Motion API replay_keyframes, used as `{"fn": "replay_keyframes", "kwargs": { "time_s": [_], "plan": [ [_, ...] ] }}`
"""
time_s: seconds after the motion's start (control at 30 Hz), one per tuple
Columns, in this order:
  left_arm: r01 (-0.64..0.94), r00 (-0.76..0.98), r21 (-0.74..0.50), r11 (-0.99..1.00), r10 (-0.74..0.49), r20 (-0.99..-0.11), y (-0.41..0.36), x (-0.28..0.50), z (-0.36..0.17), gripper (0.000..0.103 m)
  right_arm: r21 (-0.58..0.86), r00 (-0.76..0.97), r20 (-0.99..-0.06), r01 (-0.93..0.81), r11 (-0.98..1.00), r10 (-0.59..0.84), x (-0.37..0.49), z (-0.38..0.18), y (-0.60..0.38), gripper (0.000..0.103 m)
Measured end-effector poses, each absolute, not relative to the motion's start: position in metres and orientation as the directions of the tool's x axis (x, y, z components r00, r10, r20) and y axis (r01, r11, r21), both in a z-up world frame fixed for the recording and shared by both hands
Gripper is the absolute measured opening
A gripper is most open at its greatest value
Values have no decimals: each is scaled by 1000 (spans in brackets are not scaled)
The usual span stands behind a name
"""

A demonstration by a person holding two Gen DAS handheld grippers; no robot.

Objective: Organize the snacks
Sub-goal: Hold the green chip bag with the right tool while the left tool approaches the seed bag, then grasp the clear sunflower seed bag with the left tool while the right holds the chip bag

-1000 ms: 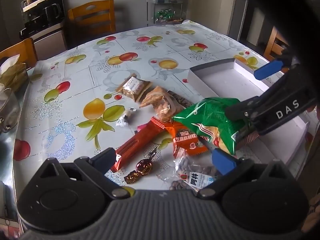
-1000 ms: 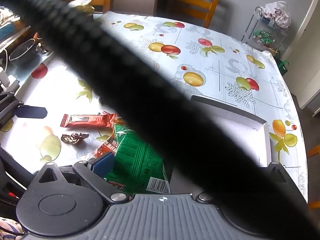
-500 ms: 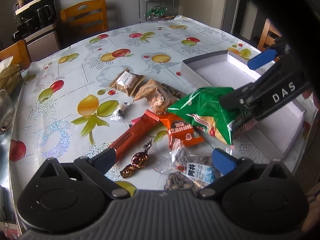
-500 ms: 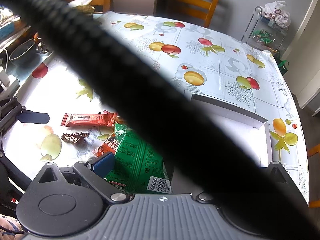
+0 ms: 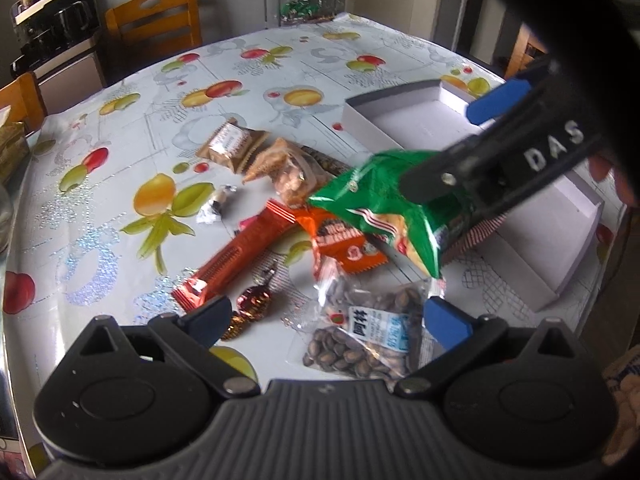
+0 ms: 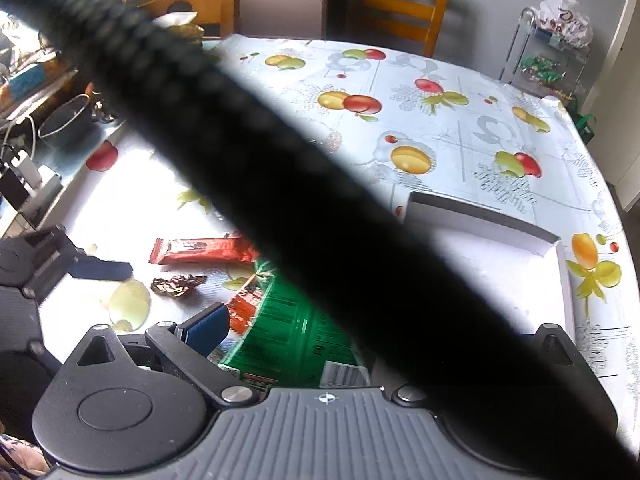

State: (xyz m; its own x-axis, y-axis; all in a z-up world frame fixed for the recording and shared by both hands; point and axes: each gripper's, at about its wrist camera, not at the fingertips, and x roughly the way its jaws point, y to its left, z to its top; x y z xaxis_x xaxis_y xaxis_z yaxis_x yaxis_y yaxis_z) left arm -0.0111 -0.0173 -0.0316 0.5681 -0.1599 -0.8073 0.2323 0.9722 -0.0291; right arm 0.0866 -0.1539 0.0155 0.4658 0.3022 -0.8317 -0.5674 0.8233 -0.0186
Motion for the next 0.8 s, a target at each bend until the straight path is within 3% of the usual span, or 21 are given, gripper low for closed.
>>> {"fn": "replay_keyframes", "kwargs": {
  "time_s": [0.43,0.6,0.8],
  "plan": [
    [250,547,-36,968,-171,-819,-27,-11,-39,103,-1,422,-854,-588,809,306,89,-4,-137,102],
    [248,543,-37,968,-170,-822,-24,-13,-40,103,40,385,-864,-589,807,324,92,-9,-134,89],
    [242,538,-49,969,-176,-824,-23,-12,-43,103,47,374,-876,-562,826,304,97,-16,-135,85]
  ]
}}
